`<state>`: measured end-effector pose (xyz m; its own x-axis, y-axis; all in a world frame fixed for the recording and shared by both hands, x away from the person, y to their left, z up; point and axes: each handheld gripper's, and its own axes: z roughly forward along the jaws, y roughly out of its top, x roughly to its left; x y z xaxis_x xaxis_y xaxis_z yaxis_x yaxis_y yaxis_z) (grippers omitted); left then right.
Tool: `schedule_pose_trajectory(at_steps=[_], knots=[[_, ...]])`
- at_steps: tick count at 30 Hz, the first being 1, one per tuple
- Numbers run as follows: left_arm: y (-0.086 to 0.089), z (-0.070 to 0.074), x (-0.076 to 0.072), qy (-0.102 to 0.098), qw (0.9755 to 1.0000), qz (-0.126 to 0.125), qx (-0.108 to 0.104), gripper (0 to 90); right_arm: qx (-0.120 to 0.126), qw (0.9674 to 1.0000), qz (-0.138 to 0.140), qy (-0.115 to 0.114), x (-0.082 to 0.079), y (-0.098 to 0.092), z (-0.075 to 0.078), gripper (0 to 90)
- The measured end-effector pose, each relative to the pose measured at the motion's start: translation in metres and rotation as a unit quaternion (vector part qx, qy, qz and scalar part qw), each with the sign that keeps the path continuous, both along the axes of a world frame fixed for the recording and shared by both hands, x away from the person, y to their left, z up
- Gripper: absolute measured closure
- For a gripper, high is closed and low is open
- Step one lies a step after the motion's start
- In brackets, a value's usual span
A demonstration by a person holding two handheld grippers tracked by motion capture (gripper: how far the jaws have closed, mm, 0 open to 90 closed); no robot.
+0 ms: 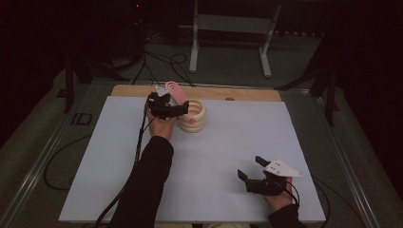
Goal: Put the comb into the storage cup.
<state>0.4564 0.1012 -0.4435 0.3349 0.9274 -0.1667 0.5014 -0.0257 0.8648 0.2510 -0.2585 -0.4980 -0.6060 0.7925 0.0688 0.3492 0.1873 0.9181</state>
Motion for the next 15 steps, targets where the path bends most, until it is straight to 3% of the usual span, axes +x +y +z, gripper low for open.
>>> schedule_pose_trajectory(at_steps=[7, 15], knots=[[0.004, -0.001, -0.005, 0.003, 0.9999, -0.01, 0.013, 0.1, -0.001, 1.0, 0.001, 0.0, 0.0, 0.001, 0.0, 11.1], [0.01, 0.002, -0.01, 0.004, 0.9997, -0.023, 0.002, 0.1, -0.002, 1.0, 0.002, 0.0, 0.0, 0.002, 0.0, 11.2]])
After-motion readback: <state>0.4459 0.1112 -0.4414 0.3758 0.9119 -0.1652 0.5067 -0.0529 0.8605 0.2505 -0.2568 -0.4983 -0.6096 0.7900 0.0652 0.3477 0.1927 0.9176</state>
